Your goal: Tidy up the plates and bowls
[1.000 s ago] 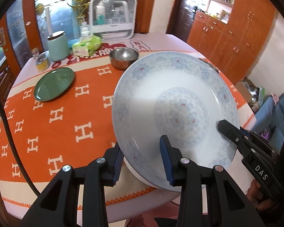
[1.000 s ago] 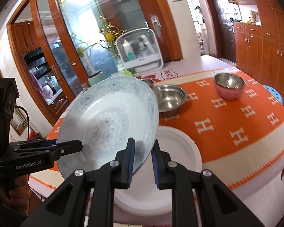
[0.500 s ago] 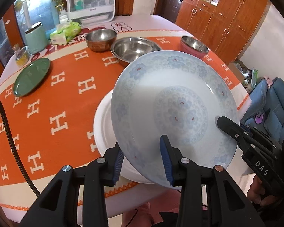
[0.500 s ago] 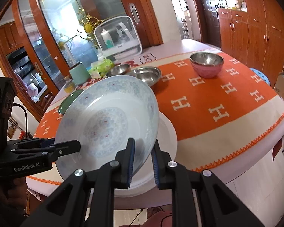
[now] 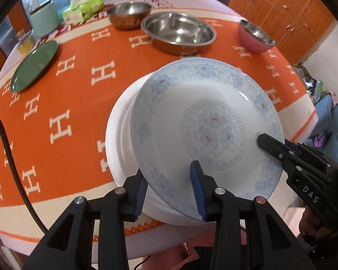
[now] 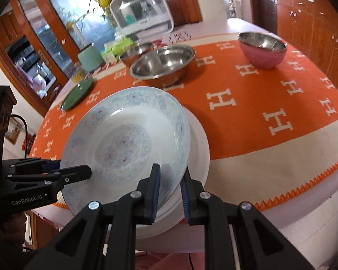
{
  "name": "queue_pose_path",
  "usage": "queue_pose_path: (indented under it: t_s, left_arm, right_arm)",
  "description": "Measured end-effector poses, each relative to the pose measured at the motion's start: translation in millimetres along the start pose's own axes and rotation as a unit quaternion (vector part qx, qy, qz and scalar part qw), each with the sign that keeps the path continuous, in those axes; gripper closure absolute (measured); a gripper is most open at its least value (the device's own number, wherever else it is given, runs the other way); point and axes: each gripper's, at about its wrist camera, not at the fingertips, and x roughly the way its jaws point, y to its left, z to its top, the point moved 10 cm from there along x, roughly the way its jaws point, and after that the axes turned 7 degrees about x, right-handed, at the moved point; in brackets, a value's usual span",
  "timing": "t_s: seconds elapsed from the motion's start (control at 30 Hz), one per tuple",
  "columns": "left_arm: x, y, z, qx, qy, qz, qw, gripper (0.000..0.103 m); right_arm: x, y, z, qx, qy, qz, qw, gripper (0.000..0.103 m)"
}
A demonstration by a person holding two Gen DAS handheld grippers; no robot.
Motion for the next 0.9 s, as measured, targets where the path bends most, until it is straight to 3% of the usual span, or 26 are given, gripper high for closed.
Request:
queue_pose_path:
  t_s: [0.43, 0.7, 0.9]
  left_arm:
    - [33, 15, -8, -0.072, 0.051, 0.018, 0.9960, 0.067]
    - [38, 22, -14, -0.120, 0.063, 0.028, 0.9904, 0.067]
    - [32, 26, -13, -0.151, 0.062, 0.038, 0.9858, 0.067]
  right_arm:
    - [37, 0, 3, -0.071, 0.088, 0.021, 0.993, 0.086]
    - [43, 6, 4, -0.150, 0.132, 0.040, 0.979, 0.085]
    - [45, 9, 4, -0.203, 0.180, 0.058, 0.961, 0.083]
